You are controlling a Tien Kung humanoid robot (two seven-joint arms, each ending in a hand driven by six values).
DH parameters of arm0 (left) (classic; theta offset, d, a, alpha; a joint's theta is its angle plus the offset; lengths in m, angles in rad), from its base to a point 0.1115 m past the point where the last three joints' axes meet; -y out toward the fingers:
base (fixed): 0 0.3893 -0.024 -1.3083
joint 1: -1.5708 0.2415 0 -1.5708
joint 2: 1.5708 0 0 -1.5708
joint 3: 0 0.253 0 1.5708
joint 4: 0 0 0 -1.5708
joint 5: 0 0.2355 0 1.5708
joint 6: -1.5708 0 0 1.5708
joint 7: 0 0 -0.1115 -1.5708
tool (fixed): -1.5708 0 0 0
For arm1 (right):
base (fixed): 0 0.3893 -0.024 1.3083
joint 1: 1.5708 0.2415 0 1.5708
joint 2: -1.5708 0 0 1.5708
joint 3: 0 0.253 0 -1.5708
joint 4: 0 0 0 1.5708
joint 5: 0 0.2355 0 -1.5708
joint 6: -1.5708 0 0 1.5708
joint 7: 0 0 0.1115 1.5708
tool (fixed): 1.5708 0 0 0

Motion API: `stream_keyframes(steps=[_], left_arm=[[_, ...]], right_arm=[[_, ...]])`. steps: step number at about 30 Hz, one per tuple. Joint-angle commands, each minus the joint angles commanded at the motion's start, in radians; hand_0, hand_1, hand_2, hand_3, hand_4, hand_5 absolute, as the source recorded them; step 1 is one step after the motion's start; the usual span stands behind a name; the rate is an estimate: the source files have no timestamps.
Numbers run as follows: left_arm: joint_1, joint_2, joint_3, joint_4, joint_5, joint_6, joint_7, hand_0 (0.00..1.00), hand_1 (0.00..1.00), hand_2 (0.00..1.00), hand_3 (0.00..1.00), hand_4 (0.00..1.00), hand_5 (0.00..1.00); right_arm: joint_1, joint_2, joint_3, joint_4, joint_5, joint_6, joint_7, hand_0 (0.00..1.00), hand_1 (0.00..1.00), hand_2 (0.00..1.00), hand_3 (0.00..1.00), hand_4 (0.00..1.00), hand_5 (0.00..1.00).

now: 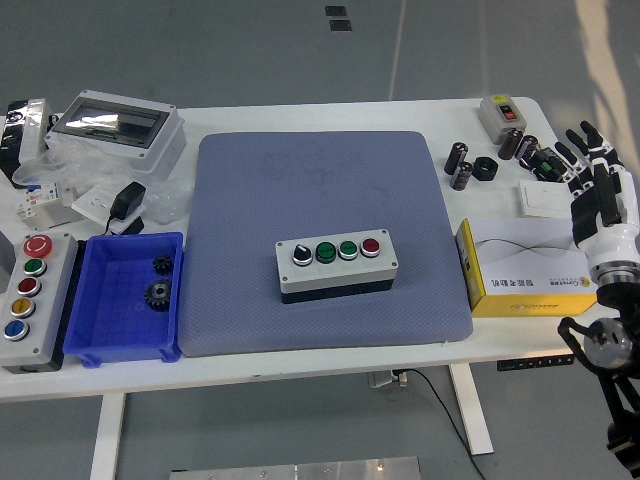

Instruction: Pick up the button,place it on the desk,press the button,press the button

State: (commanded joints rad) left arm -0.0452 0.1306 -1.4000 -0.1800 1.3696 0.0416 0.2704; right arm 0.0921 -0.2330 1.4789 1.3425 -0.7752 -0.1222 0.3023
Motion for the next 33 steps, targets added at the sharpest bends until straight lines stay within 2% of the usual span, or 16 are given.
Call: stream_keyframes(steps=[2, 3, 8, 9, 14, 15, 22, 32, 33], left_arm=[[0.000, 0.001, 0.000, 0.000, -0.001, 0.000, 0.001, 0.626, 0.513, 0.529, 0.590, 0.604, 0.217], [0.001, 0.001, 0.001, 0.000, -0.002, 0.001, 0.001, 0.626, 0.514, 0.530, 0.589, 0.605, 0.217], [0.005, 0.001, 0.004, 0.000, -0.005, 0.002, 0.005, 0.626, 0.514, 0.530, 0.589, 0.605, 0.217], [0.004, 0.002, 0.003, 0.000, -0.003, 0.001, 0.006, 0.626, 0.514, 0.530, 0.590, 0.606, 0.219], [0.000, 0.010, -0.004, 0.000, 0.013, -0.002, 0.005, 0.626, 0.514, 0.530, 0.590, 0.606, 0.219], [0.000, 0.012, -0.005, 0.000, 0.015, -0.002, 0.005, 0.626, 0.513, 0.531, 0.591, 0.607, 0.218], [0.000, 0.013, -0.010, 0.000, 0.021, -0.003, 0.005, 0.626, 0.513, 0.532, 0.591, 0.608, 0.218], [0.013, 0.009, -0.006, 0.000, 0.010, 0.000, 0.008, 0.626, 0.513, 0.531, 0.592, 0.608, 0.217], [0.013, 0.010, -0.007, 0.000, 0.012, 0.000, 0.008, 0.626, 0.513, 0.531, 0.592, 0.608, 0.217]], right_arm=[[0.003, 0.000, -0.005, -0.004, 0.004, 0.005, -0.002, 0.772, 0.759, 0.768, 0.775, 0.805, 0.648], [0.006, -0.001, -0.009, -0.005, 0.006, 0.007, -0.003, 0.778, 0.757, 0.765, 0.774, 0.838, 0.739], [0.018, -0.002, -0.047, -0.016, 0.031, 0.021, -0.009, 0.778, 0.757, 0.765, 0.774, 0.838, 0.739], [0.022, -0.003, -0.060, -0.020, 0.044, 0.026, -0.011, 0.780, 0.757, 0.766, 0.775, 0.872, 0.838], [0.051, -0.008, -0.142, -0.025, 0.052, 0.038, -0.022, 0.780, 0.757, 0.766, 0.775, 0.872, 0.838], [0.059, -0.008, -0.162, -0.024, 0.046, 0.041, -0.026, 0.784, 0.760, 0.765, 0.775, 0.889, 0.899], [0.121, -0.007, -0.312, 0.027, -0.051, 0.090, -0.071, 0.784, 0.762, 0.768, 0.775, 0.890, 0.908], [0.106, -0.013, -0.301, 0.032, -0.075, 0.054, -0.078, 0.805, 0.780, 0.782, 0.789, 0.893, 0.931], [0.104, -0.013, -0.301, 0.033, -0.077, 0.054, -0.080, 0.865, 0.822, 0.819, 0.832, 0.902, 0.971]])
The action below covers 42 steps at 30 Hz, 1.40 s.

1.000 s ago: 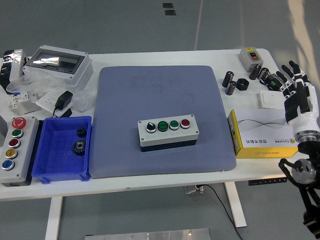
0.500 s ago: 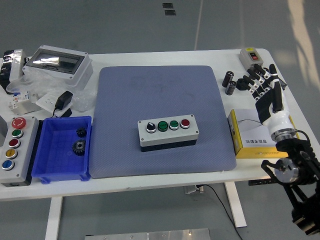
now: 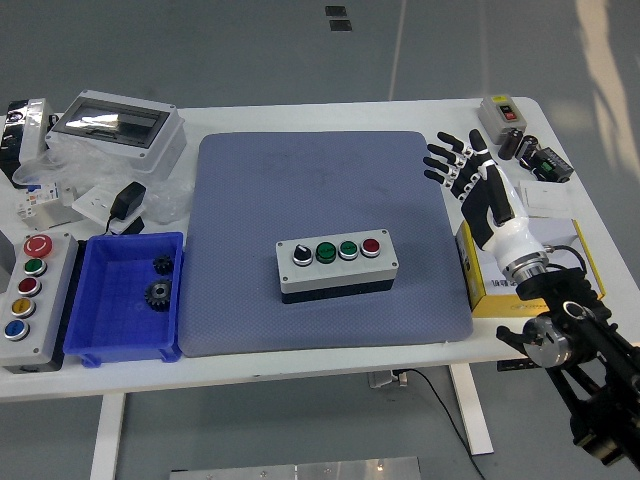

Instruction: Pick up the button,place it on the desk,press the button,press the button

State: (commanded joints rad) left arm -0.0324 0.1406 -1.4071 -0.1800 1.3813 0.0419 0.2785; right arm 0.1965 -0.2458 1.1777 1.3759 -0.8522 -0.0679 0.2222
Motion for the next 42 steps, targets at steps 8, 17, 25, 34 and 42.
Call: stream_keyframes(steps=[8, 17, 25, 34, 42], left_arm=[[-0.003, -0.002, -0.003, 0.000, 0.009, -0.002, -0.003, 0.626, 0.514, 0.531, 0.591, 0.608, 0.217], [-0.010, 0.002, 0.002, 0.000, 0.001, -0.002, -0.010, 0.626, 0.515, 0.531, 0.591, 0.607, 0.218], [-0.004, -0.004, 0.007, 0.000, -0.010, -0.001, -0.007, 0.626, 0.514, 0.531, 0.591, 0.607, 0.217], [0.005, 0.001, 0.010, 0.000, -0.024, 0.003, -0.004, 0.626, 0.514, 0.531, 0.591, 0.607, 0.216], [0.004, -0.001, 0.015, 0.000, -0.028, 0.002, -0.008, 0.626, 0.514, 0.531, 0.591, 0.607, 0.217]], right_arm=[[-0.017, 0.003, 0.012, 0.011, -0.014, 0.018, -0.020, 0.857, 0.817, 0.810, 0.812, 0.899, 0.966], [-0.060, -0.008, 0.062, 0.016, 0.008, -0.010, 0.000, 0.854, 0.816, 0.809, 0.809, 0.897, 0.982], [-0.080, -0.003, 0.124, 0.041, -0.052, -0.012, -0.013, 0.813, 0.773, 0.774, 0.774, 0.884, 0.943], [-0.106, -0.046, 0.242, 0.075, -0.073, 0.008, -0.027, 0.803, 0.758, 0.763, 0.766, 0.871, 0.905], [-0.114, -0.024, 0.268, 0.063, -0.028, 0.003, -0.009, 0.802, 0.753, 0.757, 0.759, 0.862, 0.878]])
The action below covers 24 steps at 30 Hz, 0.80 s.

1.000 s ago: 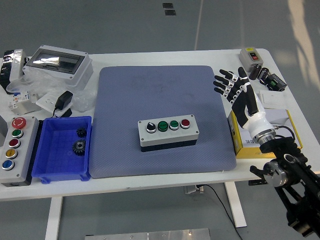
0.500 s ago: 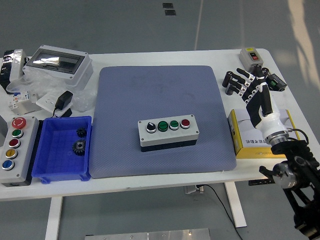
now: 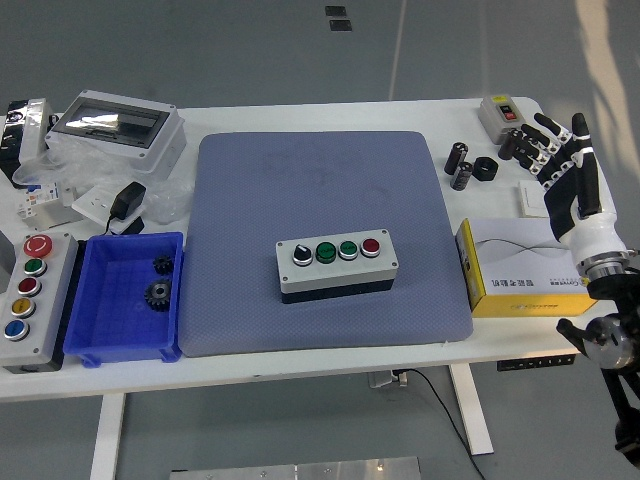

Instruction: Pick up the button,place it on the desk,press the button,press the button

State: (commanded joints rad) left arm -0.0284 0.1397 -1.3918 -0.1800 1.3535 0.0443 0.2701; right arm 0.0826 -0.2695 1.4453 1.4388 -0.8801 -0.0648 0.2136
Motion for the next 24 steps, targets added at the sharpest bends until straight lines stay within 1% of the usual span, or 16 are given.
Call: stream_keyframes(steps=[1, 4, 12, 13, 22, 24], left_arm=[[-0.001, 0.001, -0.001, 0.000, 0.002, 0.000, -0.001, 0.626, 0.515, 0.532, 0.592, 0.607, 0.217], [-0.002, 0.003, -0.004, 0.000, 0.005, 0.001, -0.002, 0.626, 0.515, 0.532, 0.592, 0.607, 0.217], [0.004, 0.001, 0.001, 0.000, -0.005, 0.003, -0.001, 0.626, 0.514, 0.531, 0.592, 0.607, 0.216], [0.004, 0.001, 0.002, 0.000, -0.005, 0.002, -0.002, 0.626, 0.514, 0.532, 0.593, 0.608, 0.216], [0.003, 0.000, 0.003, 0.000, -0.007, 0.002, -0.003, 0.626, 0.513, 0.532, 0.593, 0.608, 0.216], [0.002, 0.001, 0.003, 0.000, -0.006, 0.001, -0.003, 0.626, 0.513, 0.532, 0.593, 0.608, 0.216]], right_arm=[[0.001, -0.003, 0.001, -0.001, 0.004, -0.001, 0.001, 0.802, 0.739, 0.747, 0.755, 0.854, 0.846], [0.004, -0.007, 0.005, -0.007, 0.014, -0.002, 0.005, 0.802, 0.739, 0.747, 0.755, 0.854, 0.846], [0.000, 0.009, -0.005, -0.010, 0.022, -0.003, 0.008, 0.796, 0.732, 0.744, 0.750, 0.850, 0.851], [0.000, 0.010, -0.007, -0.010, 0.022, -0.003, 0.008, 0.787, 0.723, 0.738, 0.742, 0.836, 0.817], [0.003, 0.012, -0.014, -0.015, 0.022, -0.005, 0.005, 0.778, 0.714, 0.733, 0.737, 0.836, 0.826], [0.005, 0.006, -0.015, -0.005, 0.018, -0.004, 0.004, 0.778, 0.714, 0.733, 0.737, 0.836, 0.826]])
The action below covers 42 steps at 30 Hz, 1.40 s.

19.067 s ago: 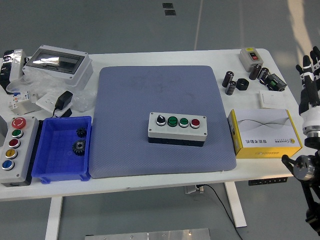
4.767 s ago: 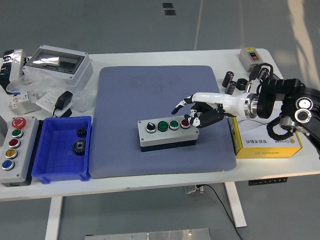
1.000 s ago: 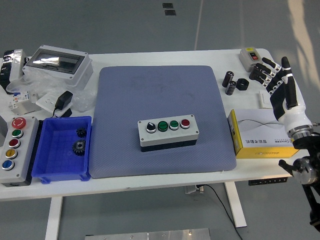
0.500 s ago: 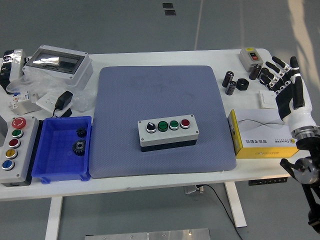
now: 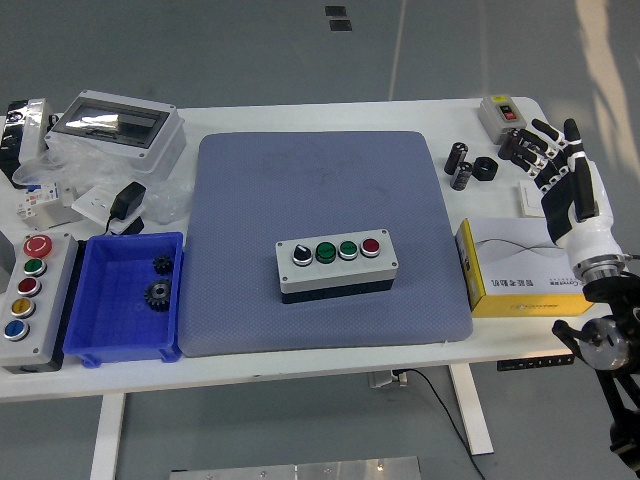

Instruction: Pick up the button,place it on the desk,press the button,press the button

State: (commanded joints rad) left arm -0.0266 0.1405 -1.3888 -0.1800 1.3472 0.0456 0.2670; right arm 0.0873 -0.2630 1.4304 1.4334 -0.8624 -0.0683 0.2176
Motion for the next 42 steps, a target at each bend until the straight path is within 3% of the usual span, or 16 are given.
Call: stream_keyframes(steps=[5, 9, 17, 25, 42], left_arm=[[0.002, 0.001, 0.005, 0.000, -0.011, 0.002, 0.000, 0.626, 0.514, 0.532, 0.592, 0.608, 0.217], [0.003, 0.000, -0.019, 0.000, 0.013, 0.008, 0.002, 0.626, 0.513, 0.531, 0.592, 0.608, 0.218], [0.011, 0.001, 0.004, 0.000, -0.017, 0.003, 0.001, 0.626, 0.515, 0.532, 0.593, 0.608, 0.217], [-0.014, -0.001, -0.001, 0.000, 0.003, -0.001, -0.006, 0.626, 0.515, 0.532, 0.594, 0.608, 0.216], [-0.020, 0.011, -0.003, 0.000, 0.012, -0.006, -0.007, 0.625, 0.515, 0.532, 0.593, 0.609, 0.218]], right_arm=[[0.004, 0.007, 0.002, -0.011, 0.000, 0.000, -0.006, 0.776, 0.710, 0.731, 0.735, 0.836, 0.822], [0.034, -0.016, -0.026, -0.011, -0.015, -0.003, -0.013, 0.773, 0.708, 0.729, 0.735, 0.831, 0.806], [0.015, -0.002, -0.045, -0.034, -0.002, -0.010, -0.015, 0.771, 0.705, 0.728, 0.736, 0.832, 0.799], [0.024, -0.003, -0.028, -0.032, 0.012, -0.022, -0.005, 0.767, 0.698, 0.728, 0.727, 0.811, 0.761], [0.019, -0.005, 0.016, -0.032, 0.024, -0.052, 0.017, 0.761, 0.694, 0.724, 0.718, 0.794, 0.729]])
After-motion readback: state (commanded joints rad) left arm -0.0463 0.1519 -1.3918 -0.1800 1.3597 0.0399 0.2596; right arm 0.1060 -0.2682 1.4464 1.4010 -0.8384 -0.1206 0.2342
